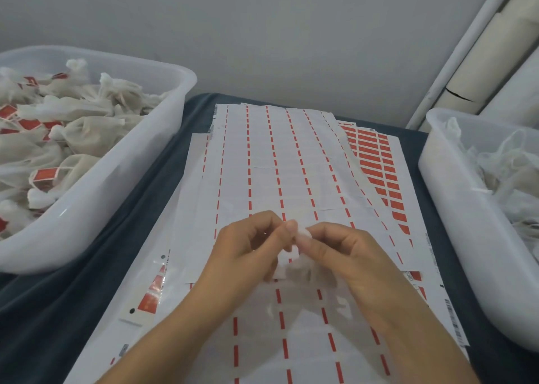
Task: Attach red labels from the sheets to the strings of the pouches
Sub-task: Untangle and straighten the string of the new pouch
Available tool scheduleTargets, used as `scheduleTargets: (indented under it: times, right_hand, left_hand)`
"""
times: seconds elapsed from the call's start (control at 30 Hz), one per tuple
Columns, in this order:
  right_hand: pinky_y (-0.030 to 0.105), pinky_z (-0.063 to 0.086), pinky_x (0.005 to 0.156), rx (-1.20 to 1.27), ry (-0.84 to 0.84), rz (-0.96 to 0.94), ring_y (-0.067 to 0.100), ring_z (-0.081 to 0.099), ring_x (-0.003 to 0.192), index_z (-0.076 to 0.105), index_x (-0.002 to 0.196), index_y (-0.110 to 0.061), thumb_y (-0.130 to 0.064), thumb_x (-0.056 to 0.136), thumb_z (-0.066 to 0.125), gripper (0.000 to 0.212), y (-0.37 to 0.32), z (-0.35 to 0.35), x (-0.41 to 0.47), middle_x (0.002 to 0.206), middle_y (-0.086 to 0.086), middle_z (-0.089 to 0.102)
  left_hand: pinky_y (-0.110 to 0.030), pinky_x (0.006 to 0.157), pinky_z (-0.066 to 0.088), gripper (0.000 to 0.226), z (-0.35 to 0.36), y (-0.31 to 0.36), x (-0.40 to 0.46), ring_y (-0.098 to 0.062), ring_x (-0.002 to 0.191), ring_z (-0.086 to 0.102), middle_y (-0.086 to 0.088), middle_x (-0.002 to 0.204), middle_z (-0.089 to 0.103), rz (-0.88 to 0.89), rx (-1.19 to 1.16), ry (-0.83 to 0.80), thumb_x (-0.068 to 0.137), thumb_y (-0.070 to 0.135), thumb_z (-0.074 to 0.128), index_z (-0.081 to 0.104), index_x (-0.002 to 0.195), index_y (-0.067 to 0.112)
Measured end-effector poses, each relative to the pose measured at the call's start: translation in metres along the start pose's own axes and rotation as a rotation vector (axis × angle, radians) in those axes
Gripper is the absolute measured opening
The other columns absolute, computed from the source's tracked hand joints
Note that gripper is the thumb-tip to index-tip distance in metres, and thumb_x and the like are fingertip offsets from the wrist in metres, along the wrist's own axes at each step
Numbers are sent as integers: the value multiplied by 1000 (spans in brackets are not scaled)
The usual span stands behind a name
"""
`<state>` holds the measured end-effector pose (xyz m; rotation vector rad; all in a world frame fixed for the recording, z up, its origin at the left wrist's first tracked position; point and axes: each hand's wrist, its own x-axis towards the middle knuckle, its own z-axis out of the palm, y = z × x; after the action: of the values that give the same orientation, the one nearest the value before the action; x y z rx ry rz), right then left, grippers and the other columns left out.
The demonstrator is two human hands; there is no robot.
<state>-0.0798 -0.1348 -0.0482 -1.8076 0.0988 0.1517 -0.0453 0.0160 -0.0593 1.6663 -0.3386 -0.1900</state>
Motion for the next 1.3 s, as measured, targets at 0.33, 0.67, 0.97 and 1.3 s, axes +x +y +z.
scheduleTargets:
  times: [0.33, 0.67, 0.97, 1.3]
  right_hand:
    - [45, 41, 104, 514, -236, 98, 33, 54, 118, 69, 107, -12, -29, 87, 57, 29, 4, 2, 0, 120, 17, 61]
    - [20, 53, 76, 413, -66, 84, 8, 65, 85, 74, 80, -15, -36, 74, 58, 27, 4, 0, 3, 84, -3, 69]
    - [25, 42, 87, 165, 12, 65, 11, 58, 106, 73, 92, -24, -49, 72, 55, 36, 7, 7, 2, 104, -4, 69]
    - [26, 44, 86, 256, 15, 26, -5, 63, 89, 65, 90, -46, -47, 71, 58, 20, 7, 8, 5, 83, -27, 66]
  left_hand:
    - [-16, 38, 32, 35, -4, 9, 0, -10, 38, 38, 8, 52, 59, -140, -229, -204, 77, 44, 49, 52, 49, 22]
    - [-19, 38, 42, 43, 0, 3, -3, -8, 47, 52, 12, 74, 59, -85, -252, -65, 67, 59, 58, 43, 106, 49]
    - [-1, 61, 39, 15, 3, -15, -2, 13, 74, 47, 20, 85, 50, 525, 527, 144, 84, 28, 60, 65, 90, 16]
    - [-17, 50, 44, 17, -20, -3, 8, -7, 57, 51, 4, 65, 55, -105, -508, -52, 81, 31, 58, 61, 67, 21]
